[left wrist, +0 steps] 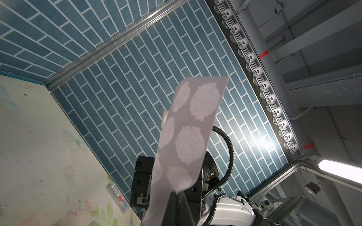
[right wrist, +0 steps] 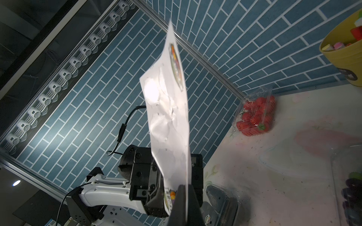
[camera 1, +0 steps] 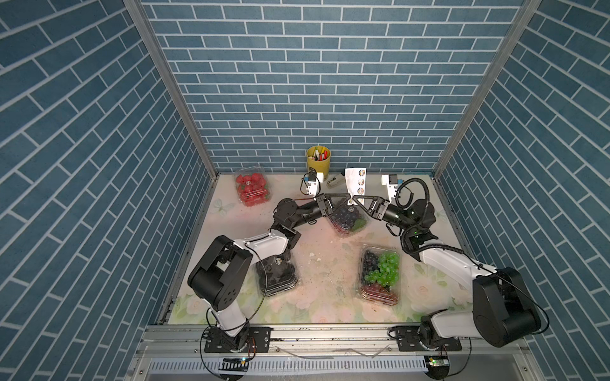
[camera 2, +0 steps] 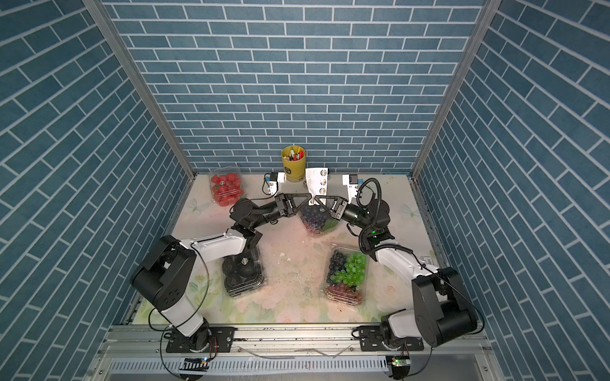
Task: Label fruit boxes
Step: Adjust the label sticker.
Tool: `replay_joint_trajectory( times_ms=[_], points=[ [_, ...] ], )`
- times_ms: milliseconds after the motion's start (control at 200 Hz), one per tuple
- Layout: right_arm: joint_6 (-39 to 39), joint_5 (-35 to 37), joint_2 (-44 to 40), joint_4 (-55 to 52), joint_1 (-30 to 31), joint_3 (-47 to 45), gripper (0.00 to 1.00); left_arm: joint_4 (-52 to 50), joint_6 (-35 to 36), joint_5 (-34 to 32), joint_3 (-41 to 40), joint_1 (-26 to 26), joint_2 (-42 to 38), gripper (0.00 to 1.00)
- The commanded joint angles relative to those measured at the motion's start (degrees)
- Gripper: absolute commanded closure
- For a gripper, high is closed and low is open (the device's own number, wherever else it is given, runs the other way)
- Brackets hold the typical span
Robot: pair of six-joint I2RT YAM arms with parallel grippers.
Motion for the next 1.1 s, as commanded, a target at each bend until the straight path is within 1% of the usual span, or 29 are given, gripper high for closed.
replay_joint_trajectory(
  times_ms=[0,80,355,500,550,745,850,995,1095],
  points=[
    [-0.9,-0.6,-2.4,1.9,-0.2,-0.4,1.0,0.8,0.4,0.4,-0.7,1.5,-1.8,0.91],
    [-0.8,-0.6,-2.5,2.0,-0.3,-0.4,1.0,0.6,0.6,0.5,-1.0,1.8,-2.2,0.89],
    [-0.7,-0.6,-2.4,1.9,-0.2,-0.3,1.0,0.8,0.5,0.6,-0.5,1.7,-1.4,0.89],
    [-0.7,-0.6,-2.6,2.1,-0.2,-0.4,1.0,0.5,0.5,0.7,-0.3,1.4,-1.1,0.95],
    [-0.6,-0.7,-2.8,2.2,-0.2,-0.4,1.0,0.4,0.5,1.0,-0.1,1.3,-0.9,1.0],
    [-0.7,-0.4,-2.9,2.9,-0.2,-0.2,1.0,-0.2,0.3,1.3,0.4,-0.1,-0.4,1.0],
    [-1.1,-0.2,-2.6,3.1,-0.3,0.0,1.0,1.8,-1.9,1.2,0.8,-1.1,0.3,1.0],
    [-2.1,0.2,-1.8,3.2,-0.3,0.1,1.0,8.0,-7.1,1.0,1.2,-1.4,1.8,1.0],
    [-2.3,0.3,-1.5,3.3,-0.3,-0.1,1.0,7.9,-7.4,1.0,1.6,-1.4,1.6,1.0]
  ],
)
